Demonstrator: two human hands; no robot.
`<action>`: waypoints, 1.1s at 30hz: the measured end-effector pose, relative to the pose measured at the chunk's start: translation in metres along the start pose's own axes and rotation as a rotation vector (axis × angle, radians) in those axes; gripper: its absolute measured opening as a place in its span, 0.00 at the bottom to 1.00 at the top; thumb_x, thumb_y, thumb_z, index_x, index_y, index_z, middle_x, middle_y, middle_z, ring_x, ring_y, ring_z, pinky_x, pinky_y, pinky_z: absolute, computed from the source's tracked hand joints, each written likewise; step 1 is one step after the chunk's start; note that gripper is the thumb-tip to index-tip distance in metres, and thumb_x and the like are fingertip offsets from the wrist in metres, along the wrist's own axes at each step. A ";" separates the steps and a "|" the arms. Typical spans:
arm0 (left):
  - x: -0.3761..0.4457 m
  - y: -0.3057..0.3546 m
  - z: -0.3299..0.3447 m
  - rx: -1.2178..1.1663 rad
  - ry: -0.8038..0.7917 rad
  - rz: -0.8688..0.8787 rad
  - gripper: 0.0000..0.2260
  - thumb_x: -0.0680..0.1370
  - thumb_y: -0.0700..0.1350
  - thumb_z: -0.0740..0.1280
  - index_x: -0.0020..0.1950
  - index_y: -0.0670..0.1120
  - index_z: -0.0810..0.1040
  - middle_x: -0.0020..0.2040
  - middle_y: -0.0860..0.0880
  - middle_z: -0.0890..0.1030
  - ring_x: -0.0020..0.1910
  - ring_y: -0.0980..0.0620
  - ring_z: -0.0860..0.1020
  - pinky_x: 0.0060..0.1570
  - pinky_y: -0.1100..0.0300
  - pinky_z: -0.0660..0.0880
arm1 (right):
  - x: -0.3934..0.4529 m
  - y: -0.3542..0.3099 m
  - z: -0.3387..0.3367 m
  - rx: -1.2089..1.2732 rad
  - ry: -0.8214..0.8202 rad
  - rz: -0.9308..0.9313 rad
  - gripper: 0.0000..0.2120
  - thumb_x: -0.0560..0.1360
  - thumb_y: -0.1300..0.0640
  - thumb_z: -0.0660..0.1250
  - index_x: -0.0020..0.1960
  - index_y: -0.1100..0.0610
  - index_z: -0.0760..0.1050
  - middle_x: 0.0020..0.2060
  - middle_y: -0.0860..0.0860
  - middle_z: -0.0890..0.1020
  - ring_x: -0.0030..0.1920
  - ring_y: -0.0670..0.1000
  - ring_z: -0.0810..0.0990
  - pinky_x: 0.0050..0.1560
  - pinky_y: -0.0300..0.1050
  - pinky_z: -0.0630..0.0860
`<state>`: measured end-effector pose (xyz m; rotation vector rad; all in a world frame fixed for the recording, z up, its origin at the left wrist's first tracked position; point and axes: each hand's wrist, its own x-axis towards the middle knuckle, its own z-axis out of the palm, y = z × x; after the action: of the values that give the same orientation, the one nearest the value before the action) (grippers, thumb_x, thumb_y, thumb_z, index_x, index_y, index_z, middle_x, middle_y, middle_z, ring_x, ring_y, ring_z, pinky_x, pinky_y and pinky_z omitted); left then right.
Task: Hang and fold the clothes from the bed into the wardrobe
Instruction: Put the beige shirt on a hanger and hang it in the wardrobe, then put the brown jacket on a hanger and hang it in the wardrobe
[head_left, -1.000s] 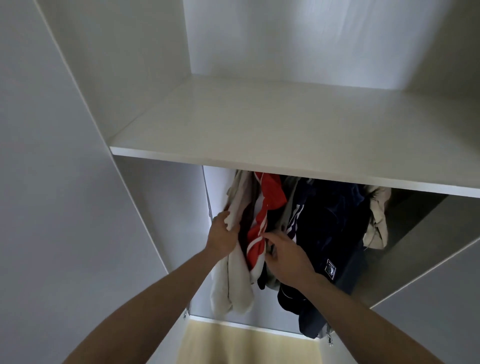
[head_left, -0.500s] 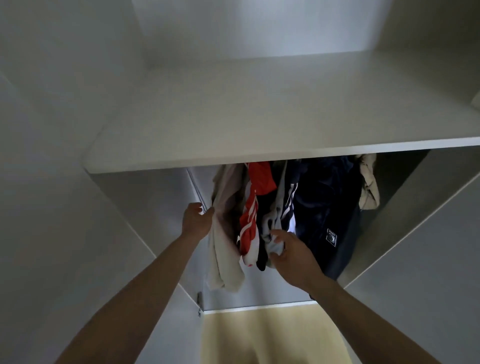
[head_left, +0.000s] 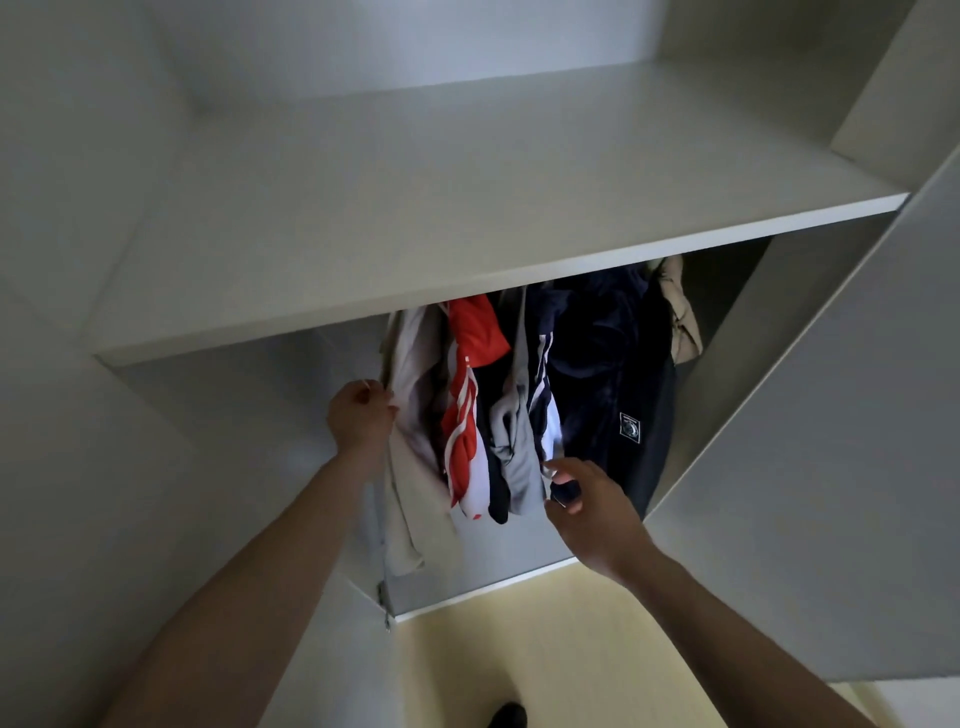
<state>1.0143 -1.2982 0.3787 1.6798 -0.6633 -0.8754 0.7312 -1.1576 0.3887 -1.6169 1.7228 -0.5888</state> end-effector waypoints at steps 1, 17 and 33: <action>-0.004 0.000 0.000 -0.019 -0.012 0.012 0.09 0.79 0.34 0.68 0.40 0.42 0.77 0.44 0.38 0.81 0.42 0.42 0.80 0.44 0.52 0.79 | -0.003 0.000 -0.001 0.006 0.006 0.001 0.20 0.78 0.54 0.70 0.69 0.45 0.74 0.56 0.40 0.76 0.40 0.39 0.80 0.43 0.27 0.71; -0.226 -0.036 -0.047 0.203 -0.141 0.203 0.12 0.79 0.51 0.70 0.38 0.48 0.79 0.35 0.50 0.84 0.38 0.44 0.83 0.49 0.46 0.81 | -0.157 0.052 -0.030 0.065 0.037 0.072 0.19 0.77 0.54 0.71 0.64 0.39 0.74 0.53 0.37 0.78 0.41 0.42 0.80 0.45 0.32 0.72; -0.508 -0.107 -0.092 0.732 -1.054 0.332 0.15 0.80 0.50 0.62 0.35 0.50 0.80 0.32 0.50 0.83 0.32 0.57 0.78 0.36 0.60 0.71 | -0.472 0.197 -0.032 0.517 0.213 0.535 0.08 0.77 0.60 0.68 0.55 0.51 0.81 0.47 0.53 0.84 0.36 0.48 0.82 0.39 0.49 0.81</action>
<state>0.7978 -0.8177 0.4009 1.5220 -2.1130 -1.3501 0.5681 -0.6735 0.3493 -0.7190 1.8540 -0.8631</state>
